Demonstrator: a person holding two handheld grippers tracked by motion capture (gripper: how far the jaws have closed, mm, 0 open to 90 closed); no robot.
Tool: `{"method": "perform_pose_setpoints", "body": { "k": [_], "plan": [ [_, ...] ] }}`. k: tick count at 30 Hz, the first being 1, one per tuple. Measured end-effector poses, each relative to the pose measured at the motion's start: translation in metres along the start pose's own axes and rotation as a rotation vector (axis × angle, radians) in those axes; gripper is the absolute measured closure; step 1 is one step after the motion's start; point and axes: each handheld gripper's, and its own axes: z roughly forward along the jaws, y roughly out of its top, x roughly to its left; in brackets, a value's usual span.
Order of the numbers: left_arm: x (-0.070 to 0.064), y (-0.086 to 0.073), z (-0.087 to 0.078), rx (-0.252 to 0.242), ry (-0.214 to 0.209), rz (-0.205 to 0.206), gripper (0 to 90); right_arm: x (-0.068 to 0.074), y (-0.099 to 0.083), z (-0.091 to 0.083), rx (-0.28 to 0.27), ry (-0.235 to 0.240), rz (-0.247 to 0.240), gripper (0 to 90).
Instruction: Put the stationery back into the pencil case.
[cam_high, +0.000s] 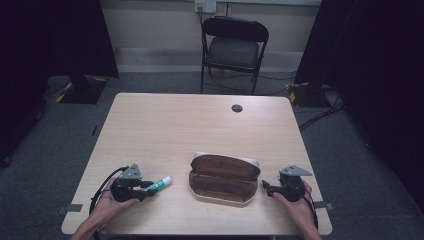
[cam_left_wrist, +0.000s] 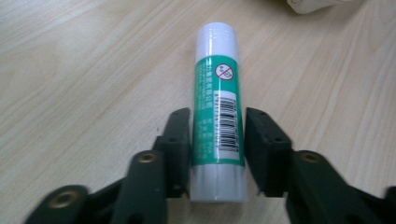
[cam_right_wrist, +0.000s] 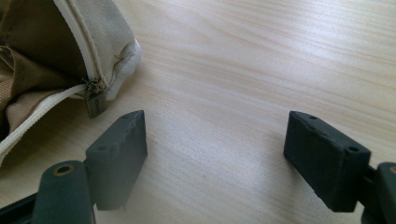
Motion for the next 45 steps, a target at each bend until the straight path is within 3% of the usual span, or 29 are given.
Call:
{"method": "perform_pose_setpoints", "body": {
  "k": [8,17,19,22,25,26,27,32,34,45],
  "plan": [
    [0.000,0.012,0.011,0.021,0.071,0.033,54.1,-0.001,0.000,0.000,0.000,0.005,-0.008,20.7],
    [0.002,0.016,0.016,0.003,0.108,0.026,65.8,-0.001,0.001,0.001,0.000,0.010,-0.011,20.7],
    [0.001,0.017,0.015,0.013,0.137,0.032,65.9,-0.001,0.001,0.001,0.000,0.011,-0.011,20.7],
    [0.002,0.018,0.013,0.019,0.120,0.023,65.9,-0.001,0.001,0.001,0.001,0.011,-0.011,20.7],
    [0.000,0.018,0.010,-0.008,0.101,0.007,66.0,-0.001,0.001,0.001,0.001,0.011,-0.010,20.7],
    [0.000,0.019,0.008,-0.011,0.110,0.029,65.9,-0.002,0.001,0.001,0.000,0.011,-0.012,20.7],
    [-0.002,0.019,0.007,-0.027,0.098,0.007,66.0,-0.002,0.001,0.002,-0.001,0.011,-0.013,20.7],
    [-0.006,0.022,0.000,-0.063,0.080,-0.004,66.0,-0.002,0.001,0.002,-0.001,0.014,-0.013,20.7],
    [-0.007,0.022,-0.003,-0.071,0.077,0.015,66.0,-0.002,0.001,0.002,0.000,0.015,-0.014,20.7],
    [-0.023,0.019,-0.018,-0.139,0.021,0.004,66.0,-0.002,0.002,0.002,-0.002,0.012,-0.012,20.7]
  ]
}}
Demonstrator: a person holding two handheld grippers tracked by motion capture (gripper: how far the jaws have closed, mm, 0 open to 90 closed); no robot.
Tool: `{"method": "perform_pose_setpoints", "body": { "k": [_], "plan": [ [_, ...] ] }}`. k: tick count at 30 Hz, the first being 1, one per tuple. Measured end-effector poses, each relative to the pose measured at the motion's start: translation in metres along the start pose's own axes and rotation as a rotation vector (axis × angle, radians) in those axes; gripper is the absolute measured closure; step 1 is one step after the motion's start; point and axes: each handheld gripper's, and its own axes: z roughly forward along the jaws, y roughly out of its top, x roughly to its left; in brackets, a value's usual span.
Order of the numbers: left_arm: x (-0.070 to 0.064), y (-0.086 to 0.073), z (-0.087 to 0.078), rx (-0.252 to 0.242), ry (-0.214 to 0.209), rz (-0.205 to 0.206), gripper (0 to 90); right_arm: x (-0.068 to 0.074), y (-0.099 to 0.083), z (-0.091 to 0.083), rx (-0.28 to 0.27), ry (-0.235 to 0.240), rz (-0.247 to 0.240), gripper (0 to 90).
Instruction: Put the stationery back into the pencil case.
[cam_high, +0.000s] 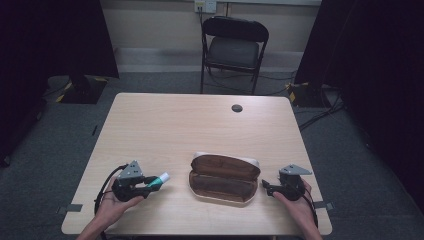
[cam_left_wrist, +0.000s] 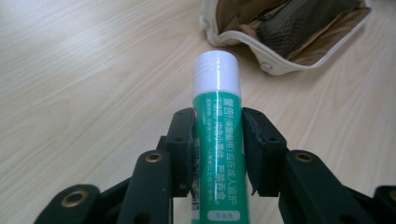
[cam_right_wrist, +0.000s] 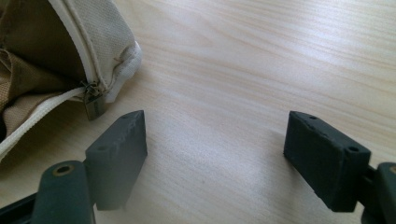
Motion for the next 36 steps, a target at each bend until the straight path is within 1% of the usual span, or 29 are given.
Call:
{"method": "perform_pose_setpoints", "body": {
  "k": [1,3,5,6,7,8,9,10,11,13,15,17,20,21,22,25,26,29,30,31,33,36],
  "plan": [
    [0.000,0.001,-0.002,-0.009,0.000,0.004,66.0,0.000,0.000,0.000,0.000,0.000,0.000,20.6],
    [-0.002,0.002,-0.003,-0.024,-0.009,-0.009,66.0,0.000,0.000,0.000,0.000,0.000,0.000,20.6],
    [-0.003,0.002,-0.003,-0.024,-0.010,-0.003,66.0,0.000,0.000,0.000,0.000,0.000,-0.001,20.7],
    [-0.005,0.003,-0.002,-0.032,-0.018,-0.012,65.9,0.000,0.000,0.000,0.000,0.000,0.000,20.7],
    [-0.007,0.004,-0.002,-0.032,-0.024,-0.011,66.0,0.000,0.000,0.000,0.000,0.000,0.000,20.7],
    [-0.010,0.005,-0.002,-0.034,-0.028,0.005,65.9,0.000,0.000,0.000,0.000,0.000,0.000,20.7],
    [-0.010,0.005,-0.002,-0.034,-0.028,0.005,65.9,0.000,0.000,0.000,0.000,0.000,0.000,20.6],
    [-0.016,0.009,-0.002,-0.034,-0.043,0.020,65.9,0.000,0.000,0.000,0.000,0.000,0.000,20.6],
    [-0.020,0.011,-0.002,-0.043,-0.055,0.021,65.9,0.000,0.000,0.000,0.000,0.000,0.000,20.6],
    [-0.025,0.015,-0.001,-0.048,-0.062,0.036,66.0,0.000,0.000,0.000,0.001,0.002,0.000,20.6],
    [-0.030,0.018,0.001,-0.044,-0.075,0.051,65.9,0.000,0.000,0.000,0.001,0.002,-0.001,20.7],
    [-0.035,0.022,0.005,-0.032,-0.068,0.074,66.0,0.000,0.000,0.000,0.001,0.002,-0.001,20.6],
    [-0.040,0.025,0.012,-0.016,-0.090,0.090,65.9,0.000,0.001,0.001,0.000,-0.002,-0.002,20.6],
    [-0.043,0.027,0.015,-0.018,-0.099,0.087,65.9,0.000,0.001,0.001,0.000,-0.002,-0.002,20.6],
    [-0.044,0.030,0.016,-0.012,-0.103,0.101,65.9,0.000,0.001,0.001,0.000,-0.002,-0.002,20.6],
    [-0.050,0.038,0.018,-0.014,-0.112,0.129,66.0,0.000,0.001,0.001,0.000,-0.002,-0.002,20.6],
    [-0.052,0.040,0.019,-0.019,-0.119,0.126,65.9,0.000,0.001,0.001,0.000,-0.002,-0.002,20.6],
    [-0.058,0.045,0.024,-0.010,-0.126,0.148,65.9,0.000,0.001,0.001,0.000,-0.002,-0.002,20.6],
    [-0.060,0.048,0.026,-0.010,-0.142,0.148,65.9,0.000,0.001,0.001,0.000,-0.002,-0.002,20.6],
    [-0.062,0.050,0.027,-0.009,-0.152,0.155,65.9,0.000,0.001,0.001,0.000,-0.002,-0.002,20.6],
    [-0.066,0.057,0.032,0.006,-0.160,0.176,65.9,0.000,0.001,0.001,0.001,-0.002,-0.001,20.6],
    [-0.071,0.068,0.041,0.015,-0.161,0.205,65.9,0.000,0.001,0.001,0.002,-0.004,-0.001,20.6]
  ]
}}
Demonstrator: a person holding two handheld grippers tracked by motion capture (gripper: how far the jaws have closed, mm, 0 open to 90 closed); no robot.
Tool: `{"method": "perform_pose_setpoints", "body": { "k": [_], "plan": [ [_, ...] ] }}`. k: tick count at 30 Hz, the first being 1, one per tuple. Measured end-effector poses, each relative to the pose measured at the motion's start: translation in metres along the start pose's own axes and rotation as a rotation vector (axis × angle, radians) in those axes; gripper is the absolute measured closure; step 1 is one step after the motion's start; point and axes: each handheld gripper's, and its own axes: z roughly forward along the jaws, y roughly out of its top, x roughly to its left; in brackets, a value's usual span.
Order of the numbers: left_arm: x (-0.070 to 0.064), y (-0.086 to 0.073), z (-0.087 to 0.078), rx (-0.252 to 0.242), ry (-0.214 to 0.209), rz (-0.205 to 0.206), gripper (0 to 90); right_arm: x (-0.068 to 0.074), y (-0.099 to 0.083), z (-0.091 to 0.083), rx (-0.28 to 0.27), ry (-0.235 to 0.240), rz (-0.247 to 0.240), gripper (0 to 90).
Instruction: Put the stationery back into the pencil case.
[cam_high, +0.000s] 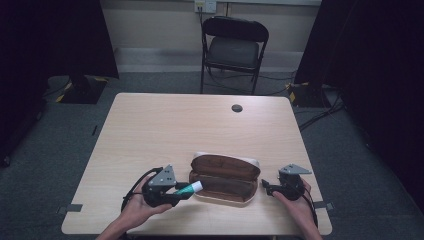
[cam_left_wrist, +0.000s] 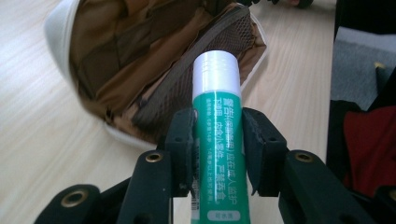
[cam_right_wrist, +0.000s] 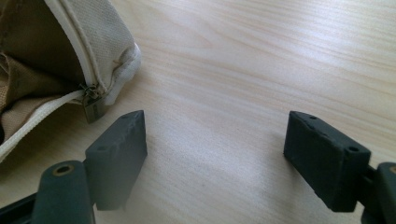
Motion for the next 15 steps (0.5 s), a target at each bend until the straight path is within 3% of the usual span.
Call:
{"method": "perform_pose_setpoints", "body": {
  "k": [2,5,15],
  "plan": [
    [0.001,0.008,0.005,0.003,-0.001,0.014,65.9,0.000,0.000,0.000,0.000,0.000,0.000,20.6],
    [0.006,0.017,0.013,0.023,0.047,0.046,65.9,0.000,0.000,0.000,0.000,0.000,0.000,20.6],
    [0.021,0.031,0.036,0.046,0.034,0.027,65.9,0.000,0.000,0.000,0.002,0.003,0.002,20.7]
  ]
}}
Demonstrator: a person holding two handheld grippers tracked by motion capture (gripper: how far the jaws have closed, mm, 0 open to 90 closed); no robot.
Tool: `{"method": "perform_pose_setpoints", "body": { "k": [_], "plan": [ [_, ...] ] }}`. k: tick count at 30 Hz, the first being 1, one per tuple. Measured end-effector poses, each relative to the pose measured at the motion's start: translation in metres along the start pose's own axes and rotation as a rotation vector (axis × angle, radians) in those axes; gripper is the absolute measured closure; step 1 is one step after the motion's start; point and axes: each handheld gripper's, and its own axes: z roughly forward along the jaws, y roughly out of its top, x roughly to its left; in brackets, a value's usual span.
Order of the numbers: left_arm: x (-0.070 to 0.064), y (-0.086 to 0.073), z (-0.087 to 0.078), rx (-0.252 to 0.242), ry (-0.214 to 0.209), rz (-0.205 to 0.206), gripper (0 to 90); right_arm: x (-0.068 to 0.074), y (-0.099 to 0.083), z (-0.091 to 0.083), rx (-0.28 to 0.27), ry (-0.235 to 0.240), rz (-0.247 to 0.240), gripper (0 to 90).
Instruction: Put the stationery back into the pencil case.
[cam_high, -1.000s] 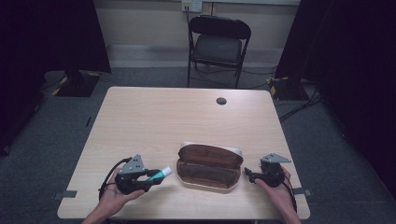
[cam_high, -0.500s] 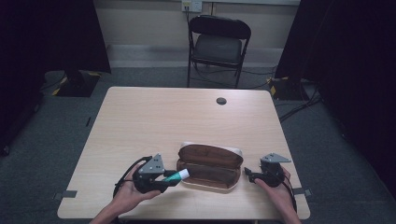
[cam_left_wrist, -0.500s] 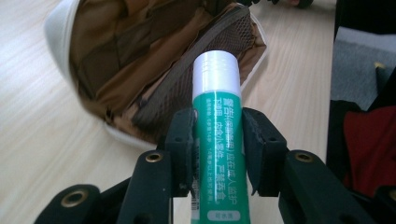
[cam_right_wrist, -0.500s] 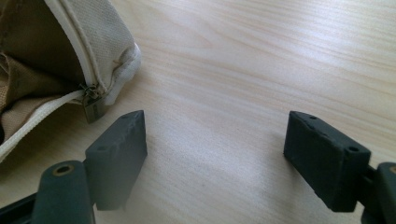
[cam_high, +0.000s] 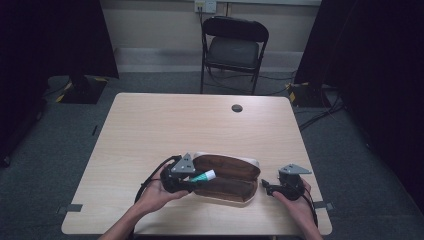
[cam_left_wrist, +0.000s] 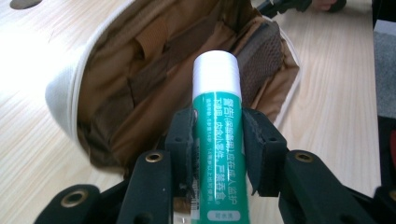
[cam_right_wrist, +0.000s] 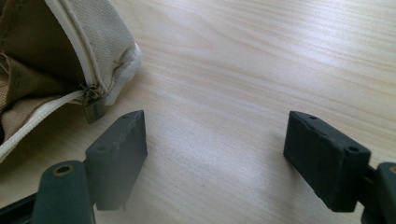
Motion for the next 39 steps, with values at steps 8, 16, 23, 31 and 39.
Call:
{"method": "perform_pose_setpoints", "body": {
  "k": [8,16,23,31,39],
  "plan": [
    [0.003,0.006,0.023,-0.014,-0.039,-0.042,65.9,0.000,0.000,0.000,-0.001,-0.001,-0.002,20.6],
    [0.005,0.015,0.046,0.013,-0.052,-0.042,65.9,0.000,0.000,0.000,0.000,0.001,-0.001,20.7],
    [0.003,0.020,0.054,0.016,-0.041,-0.046,65.8,0.000,0.000,0.000,-0.002,0.000,-0.004,20.7],
    [0.002,0.022,0.055,0.021,-0.039,-0.039,65.3,0.000,0.000,0.000,-0.002,0.000,-0.005,20.7],
    [0.004,0.021,0.049,-0.004,-0.004,-0.053,55.7,0.000,0.000,0.000,-0.002,-0.001,-0.005,20.7]
  ]
}}
